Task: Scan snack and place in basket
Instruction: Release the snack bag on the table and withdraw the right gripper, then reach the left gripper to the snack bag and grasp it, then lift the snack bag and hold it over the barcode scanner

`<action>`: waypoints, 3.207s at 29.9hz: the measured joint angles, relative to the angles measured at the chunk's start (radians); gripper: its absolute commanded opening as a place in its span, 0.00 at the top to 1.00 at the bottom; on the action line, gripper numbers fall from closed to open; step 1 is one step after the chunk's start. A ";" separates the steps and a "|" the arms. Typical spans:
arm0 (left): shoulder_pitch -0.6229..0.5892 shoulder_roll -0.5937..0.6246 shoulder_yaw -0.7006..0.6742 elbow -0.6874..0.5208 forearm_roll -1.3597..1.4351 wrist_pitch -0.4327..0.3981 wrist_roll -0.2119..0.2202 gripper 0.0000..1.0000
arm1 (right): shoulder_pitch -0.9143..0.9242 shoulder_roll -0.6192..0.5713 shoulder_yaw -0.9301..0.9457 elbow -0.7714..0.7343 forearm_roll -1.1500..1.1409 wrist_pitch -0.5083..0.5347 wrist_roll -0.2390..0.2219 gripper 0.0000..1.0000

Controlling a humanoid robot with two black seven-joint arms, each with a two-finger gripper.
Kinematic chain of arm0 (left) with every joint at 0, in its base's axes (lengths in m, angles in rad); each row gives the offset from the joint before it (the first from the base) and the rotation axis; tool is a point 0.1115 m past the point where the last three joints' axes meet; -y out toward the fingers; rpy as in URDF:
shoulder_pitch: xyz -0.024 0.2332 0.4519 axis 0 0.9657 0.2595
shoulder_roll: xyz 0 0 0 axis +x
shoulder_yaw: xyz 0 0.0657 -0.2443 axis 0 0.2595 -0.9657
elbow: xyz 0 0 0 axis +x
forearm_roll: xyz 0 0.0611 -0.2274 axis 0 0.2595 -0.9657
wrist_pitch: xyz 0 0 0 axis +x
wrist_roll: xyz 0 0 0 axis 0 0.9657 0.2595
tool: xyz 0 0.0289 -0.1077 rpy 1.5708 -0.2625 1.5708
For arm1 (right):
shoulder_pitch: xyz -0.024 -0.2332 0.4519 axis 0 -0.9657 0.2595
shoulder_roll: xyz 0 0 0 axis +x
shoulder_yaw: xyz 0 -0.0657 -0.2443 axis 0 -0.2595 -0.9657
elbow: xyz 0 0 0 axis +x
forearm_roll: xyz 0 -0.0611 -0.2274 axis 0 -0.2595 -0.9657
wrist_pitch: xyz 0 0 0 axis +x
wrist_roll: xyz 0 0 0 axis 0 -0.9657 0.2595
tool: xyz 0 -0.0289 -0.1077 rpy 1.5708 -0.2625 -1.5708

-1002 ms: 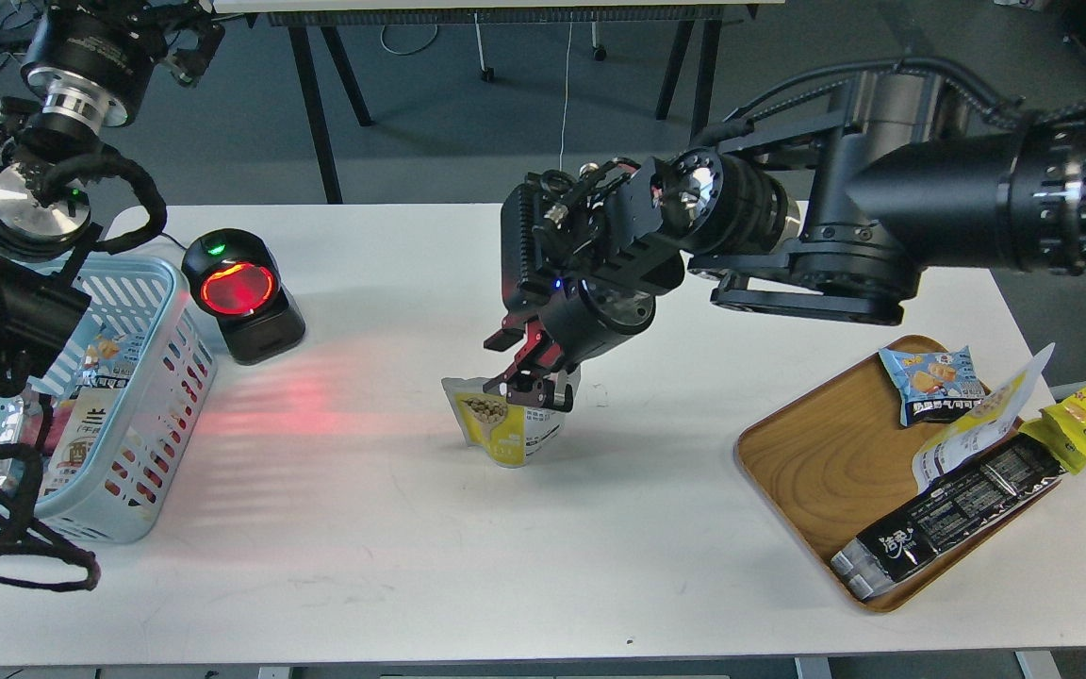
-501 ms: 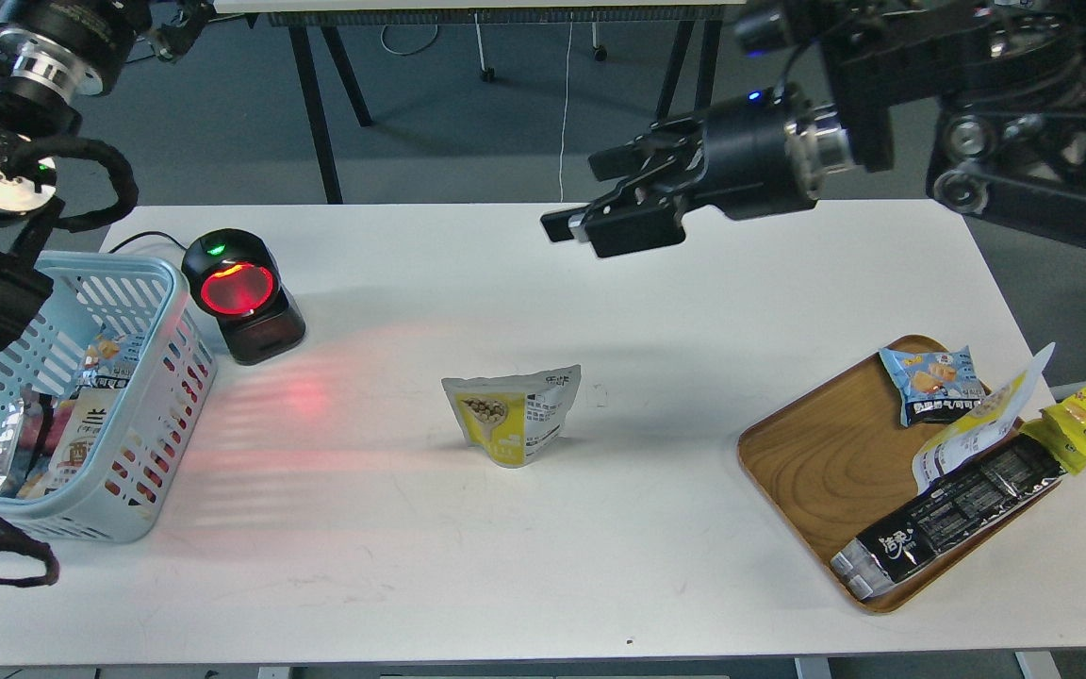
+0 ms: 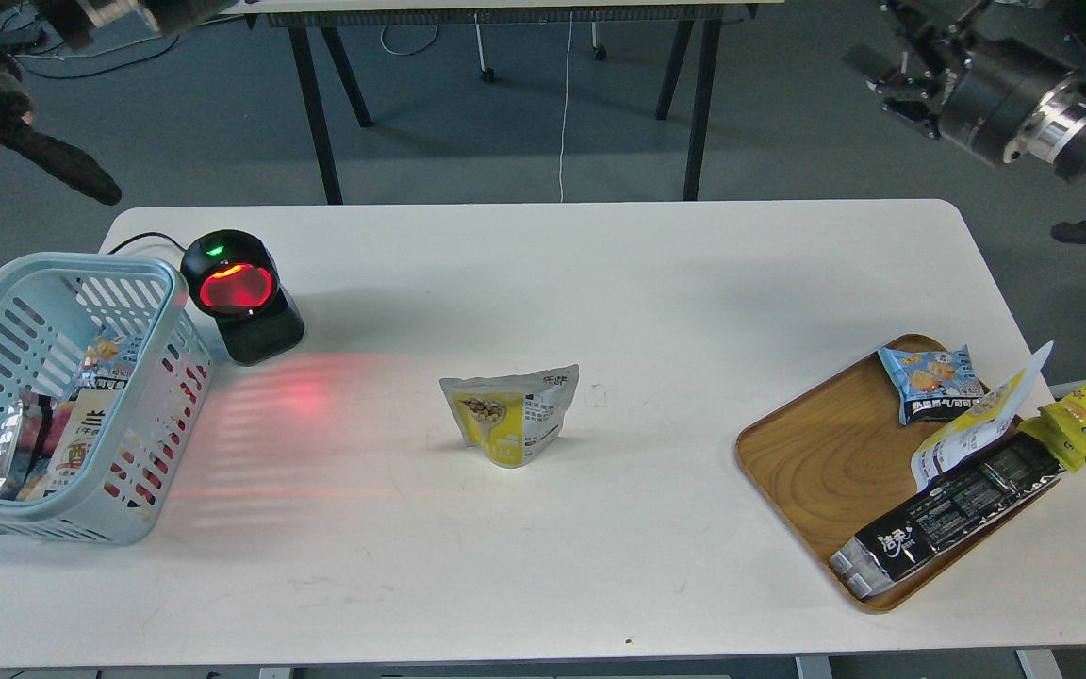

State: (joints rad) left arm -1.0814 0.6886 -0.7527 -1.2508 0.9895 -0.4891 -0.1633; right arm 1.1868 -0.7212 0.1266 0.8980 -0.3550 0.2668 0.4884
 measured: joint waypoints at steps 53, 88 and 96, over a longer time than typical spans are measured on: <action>0.200 0.065 0.432 -0.303 1.192 0.148 -0.137 1.00 | -0.125 0.336 0.222 -0.576 0.639 0.222 -0.010 0.02; 0.201 0.352 0.411 -0.227 1.192 0.188 -0.259 1.00 | -0.116 0.343 0.223 -0.577 0.639 0.222 -0.004 0.02; 0.223 0.343 0.412 -0.232 1.192 0.188 -0.254 1.00 | -0.116 0.343 0.226 -0.577 0.639 0.222 -0.004 0.02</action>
State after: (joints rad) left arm -0.8583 1.0319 -0.3408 -1.4832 2.1817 -0.3006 -0.4169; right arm 1.0706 -0.3783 0.3528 0.3206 0.2837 0.4888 0.4847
